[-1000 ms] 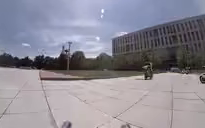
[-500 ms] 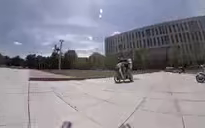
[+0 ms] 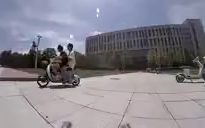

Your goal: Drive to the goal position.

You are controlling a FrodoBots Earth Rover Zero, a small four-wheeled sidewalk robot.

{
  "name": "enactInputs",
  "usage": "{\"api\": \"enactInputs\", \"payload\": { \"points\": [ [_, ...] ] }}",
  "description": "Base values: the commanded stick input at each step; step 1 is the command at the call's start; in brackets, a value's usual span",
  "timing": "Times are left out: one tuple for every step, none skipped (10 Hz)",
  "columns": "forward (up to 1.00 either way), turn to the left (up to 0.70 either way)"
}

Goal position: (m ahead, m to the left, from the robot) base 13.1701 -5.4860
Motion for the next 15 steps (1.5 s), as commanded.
{"api": "enactInputs", "payload": {
  "points": [
    [0.70, -0.35],
    [0.70, -0.35],
    [0.70, -0.35],
    [0.70, -0.35],
    [0.70, -0.35],
    [0.70, -0.35],
    [0.70, -0.35],
    [0.70, -0.35],
    [0.70, -0.35],
    [0.70, -0.35],
    [0.70, -0.35],
    [0.70, -0.34],
    [0.70, -0.12],
    [0.70, -0.05],
    [0.70, 0.00]
  ]
}}
